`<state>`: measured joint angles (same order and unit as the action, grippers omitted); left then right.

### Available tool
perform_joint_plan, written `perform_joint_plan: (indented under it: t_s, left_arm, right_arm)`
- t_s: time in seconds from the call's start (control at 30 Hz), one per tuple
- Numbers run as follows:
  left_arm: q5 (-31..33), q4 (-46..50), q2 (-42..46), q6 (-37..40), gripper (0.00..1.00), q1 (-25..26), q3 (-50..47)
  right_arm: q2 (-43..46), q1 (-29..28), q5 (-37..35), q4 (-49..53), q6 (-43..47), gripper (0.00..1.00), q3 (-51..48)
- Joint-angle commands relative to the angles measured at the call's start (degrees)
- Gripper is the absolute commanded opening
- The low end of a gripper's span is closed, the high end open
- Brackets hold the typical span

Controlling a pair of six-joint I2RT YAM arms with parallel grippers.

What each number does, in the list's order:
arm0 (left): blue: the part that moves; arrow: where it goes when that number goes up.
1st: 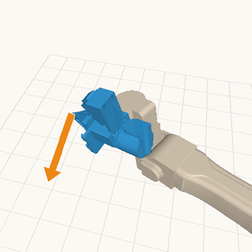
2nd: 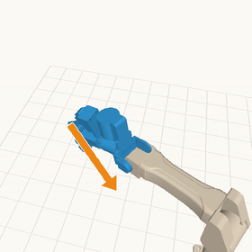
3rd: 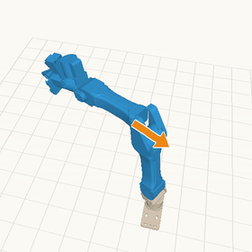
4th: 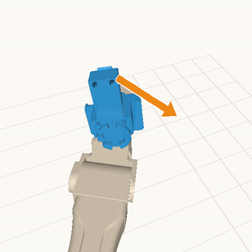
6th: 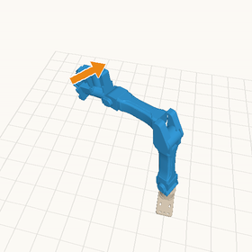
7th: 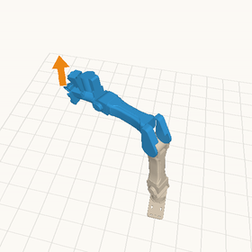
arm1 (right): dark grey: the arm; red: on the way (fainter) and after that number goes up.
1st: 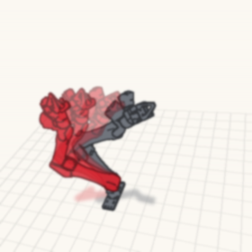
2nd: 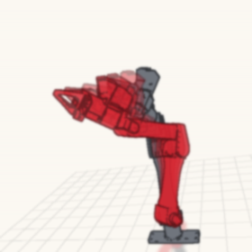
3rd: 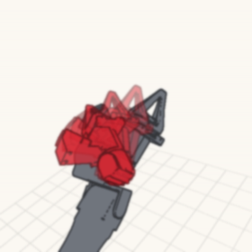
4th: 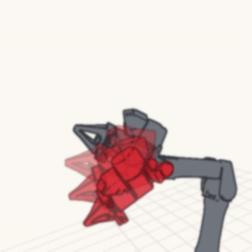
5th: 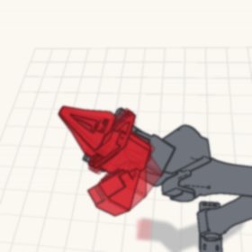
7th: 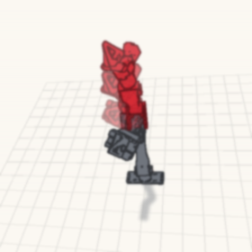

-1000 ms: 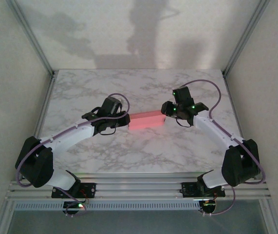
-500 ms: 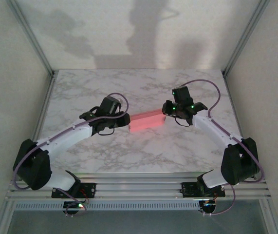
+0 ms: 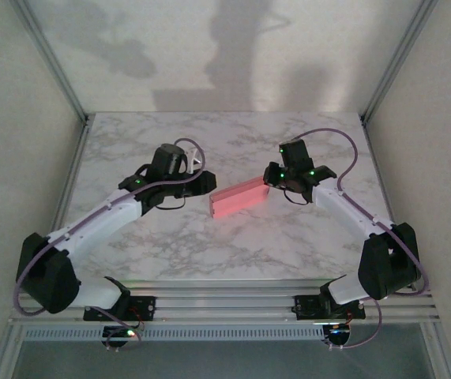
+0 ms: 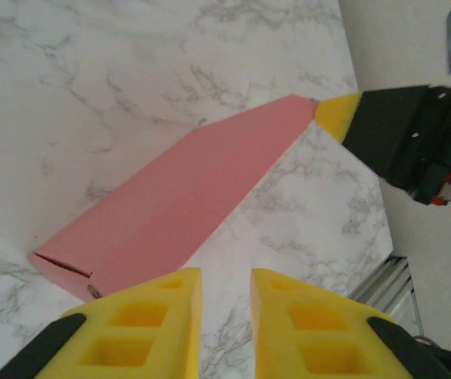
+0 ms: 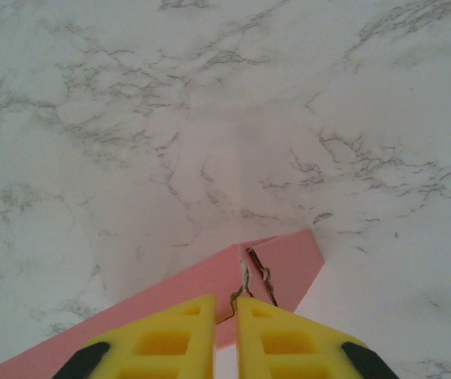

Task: Fold the paper box

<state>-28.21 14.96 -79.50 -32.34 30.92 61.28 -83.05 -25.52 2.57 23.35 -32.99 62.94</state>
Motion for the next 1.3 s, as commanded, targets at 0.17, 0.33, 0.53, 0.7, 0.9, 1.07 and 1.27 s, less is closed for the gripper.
perform_joint_plan:
  t_s: [0.17,0.33,0.53,0.7,0.9,1.07,1.27]
  left_arm:
    - [-4.73,-3.92,-4.9,1.36,0.2,0.55,-0.09]
    - [-6.63,-5.29,-6.01,1.14,0.19,1.2,-0.94]
    - [-9.36,-6.49,-6.1,1.53,0.18,2.19,-2.16]
    - [-11.77,-6.74,-6.89,3.03,0.17,3.33,-2.33]
    - [-12.61,-6.1,-8.23,4.36,0.17,3.8,-1.96]
    - [-10.06,-4.42,-9.26,5.05,0.17,3.76,-2.26]
    - [-7.65,-4.65,-9.67,5.63,0.17,3.82,-3.99]
  right_arm:
    - [-0.02,0.1,-2.03,1.9,0.82,0.13,-0.46]
    - [-0.2,0.12,-2.22,1.89,0.41,0.13,-0.96]
    - [-0.44,0.11,-2.4,1.78,0.16,0.13,-1.34]
    - [-0.32,0.12,-2.15,1.61,-0.03,0.13,-1.43]
    - [-0.28,0.07,-2.04,1.62,0.03,0.13,-1.51]
    - [-0.11,0.12,-2.05,1.43,-0.05,0.13,-1.95]
    - [0.36,0.11,-1.98,1.85,0.25,0.14,-2.22]
